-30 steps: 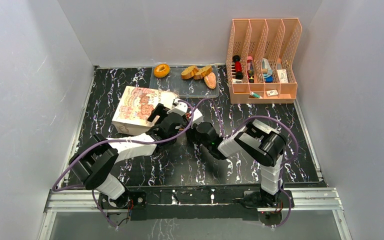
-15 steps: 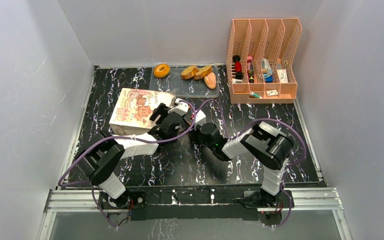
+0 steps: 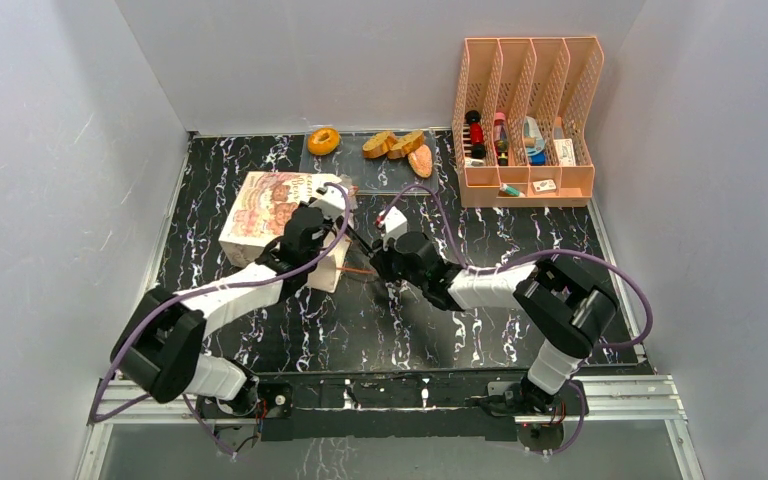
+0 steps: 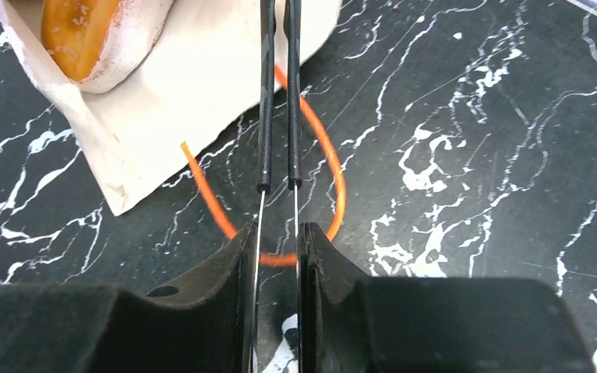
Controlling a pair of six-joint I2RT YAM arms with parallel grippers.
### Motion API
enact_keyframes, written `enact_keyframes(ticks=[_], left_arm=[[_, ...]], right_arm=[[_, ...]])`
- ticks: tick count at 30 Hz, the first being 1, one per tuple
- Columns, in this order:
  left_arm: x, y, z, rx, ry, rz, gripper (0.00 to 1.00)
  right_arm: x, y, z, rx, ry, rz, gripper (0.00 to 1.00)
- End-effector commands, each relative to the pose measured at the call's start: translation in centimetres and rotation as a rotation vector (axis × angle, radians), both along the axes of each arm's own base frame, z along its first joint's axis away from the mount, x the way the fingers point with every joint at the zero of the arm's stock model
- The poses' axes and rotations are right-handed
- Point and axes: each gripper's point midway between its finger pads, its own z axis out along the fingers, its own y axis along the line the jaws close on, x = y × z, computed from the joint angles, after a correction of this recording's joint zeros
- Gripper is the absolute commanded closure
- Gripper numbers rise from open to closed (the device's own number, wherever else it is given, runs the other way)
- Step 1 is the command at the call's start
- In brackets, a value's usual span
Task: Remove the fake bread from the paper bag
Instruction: Take out the fake bread from the paper bag.
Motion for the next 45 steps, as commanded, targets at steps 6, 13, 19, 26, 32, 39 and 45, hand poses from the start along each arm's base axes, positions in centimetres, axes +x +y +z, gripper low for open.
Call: enact_keyframes(ticks=[6, 13, 19, 26, 32, 39, 45], left_arm=[[-3.9, -4.2, 1.5, -0.108, 0.090, -0.327, 1.00], [-6.0, -3.5, 2.9, -0.129, 0.065, -0.368, 1.00], [-7.0, -3.2, 4.1, -0.146, 0.038, -0.388, 1.00], [-7.4, -3.1, 5.1, -0.159, 0.033, -0.396, 1.00], [-7.6, -3.0, 5.3, -0.163, 0.017, -0.396, 1.00], [-7.9, -2.8, 5.6, -0.172, -0.004, -0.395, 1.00], [-7.9, -2.9, 5.8, -0.181, -0.006, -0.403, 1.00]], right_arm=[[-2.2, 3.9, 6.0, 0.106, 0.089, 0.066, 0.86], [-5.0, 4.7, 6.4, 0.193, 0.226, 0.014, 0.83], [-6.4, 4.8, 7.0, 0.290, 0.321, -0.004, 0.78], [-7.8, 5.3, 6.7, 0.355, 0.432, -0.001, 0.77], [-9.3, 5.1, 5.9, 0.409, 0.527, 0.001, 0.73], [-9.9, 4.6, 5.7, 0.458, 0.588, -0.018, 0.68], [-9.9, 5.4, 5.7, 0.536, 0.661, 0.011, 0.67]])
